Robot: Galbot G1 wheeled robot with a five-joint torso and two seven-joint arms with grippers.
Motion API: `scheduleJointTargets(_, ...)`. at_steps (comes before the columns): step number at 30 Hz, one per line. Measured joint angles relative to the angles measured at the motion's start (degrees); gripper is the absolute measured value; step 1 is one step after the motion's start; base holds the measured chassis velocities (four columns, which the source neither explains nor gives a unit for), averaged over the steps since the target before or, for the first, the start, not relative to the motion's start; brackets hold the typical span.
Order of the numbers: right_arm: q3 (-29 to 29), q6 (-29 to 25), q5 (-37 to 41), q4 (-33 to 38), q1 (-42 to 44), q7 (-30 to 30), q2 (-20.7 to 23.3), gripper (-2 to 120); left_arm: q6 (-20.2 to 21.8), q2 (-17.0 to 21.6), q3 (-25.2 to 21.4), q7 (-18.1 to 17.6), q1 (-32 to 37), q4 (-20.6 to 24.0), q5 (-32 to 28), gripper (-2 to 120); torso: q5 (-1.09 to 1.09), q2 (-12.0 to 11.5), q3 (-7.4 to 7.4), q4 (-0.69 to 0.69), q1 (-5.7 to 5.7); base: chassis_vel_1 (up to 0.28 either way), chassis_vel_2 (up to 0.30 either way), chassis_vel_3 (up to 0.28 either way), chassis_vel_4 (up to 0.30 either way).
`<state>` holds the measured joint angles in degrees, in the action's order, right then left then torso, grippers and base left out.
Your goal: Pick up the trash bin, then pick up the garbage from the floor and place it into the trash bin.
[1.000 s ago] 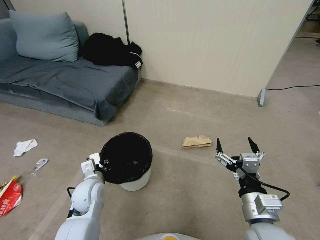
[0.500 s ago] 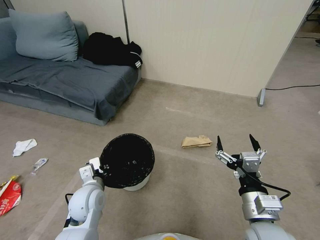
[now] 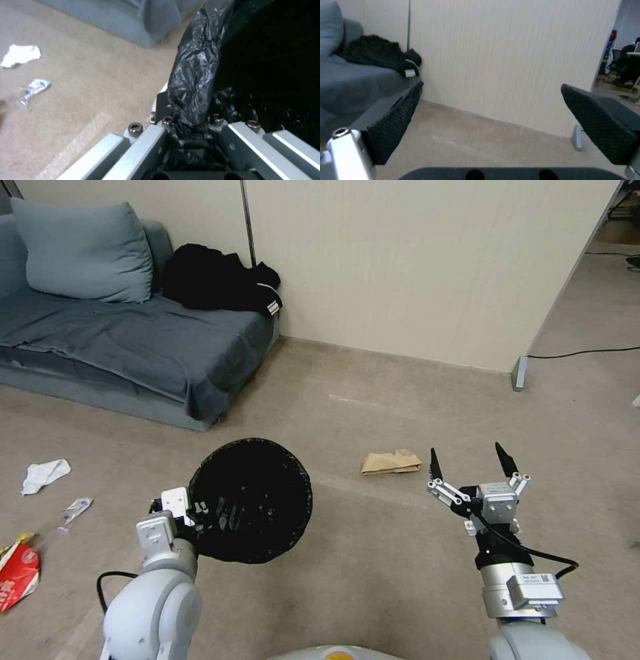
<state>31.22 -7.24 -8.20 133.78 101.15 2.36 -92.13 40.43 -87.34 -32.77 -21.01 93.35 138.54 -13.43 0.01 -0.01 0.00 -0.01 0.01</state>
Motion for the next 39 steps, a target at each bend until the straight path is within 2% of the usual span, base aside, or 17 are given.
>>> scheduleJointTargets(5,-0.13,-0.56,1.17,-0.18,-0.08,-0.02,0.00,100,-1.42,-1.54,2.32,0.91,4.58,4.23,5.30,1,0.00,0.00,0.00,0.02,0.00,0.000,0.000,0.000,0.000)
scheduleJointTargets(12,1.00,-1.54,1.24,-0.28,0.09,2.40,0.00,100,-3.16,-1.40,5.62,1.55,7.55,4.65,9.60,1,-0.01,0.00,0.00,0.00,0.00,0.000,0.000,0.000,0.000)
scheduleJointTargets(24,1.30,-1.66,1.31,-0.01,0.30,3.77,0.00,100,-3.39,-0.81,5.47,1.39,7.15,4.65,9.46,1,-0.01,0.01,-0.01,0.01,-0.01,-0.019,0.019,0.021,-0.018)
scheduleJointTargets(39,1.07,-1.69,0.64,-0.14,0.43,4.36,0.00,100,-3.31,-1.14,5.29,1.89,7.18,4.65,9.66,1,-0.01,0.01,0.00,0.00,0.00,-0.128,0.125,0.129,-0.126)
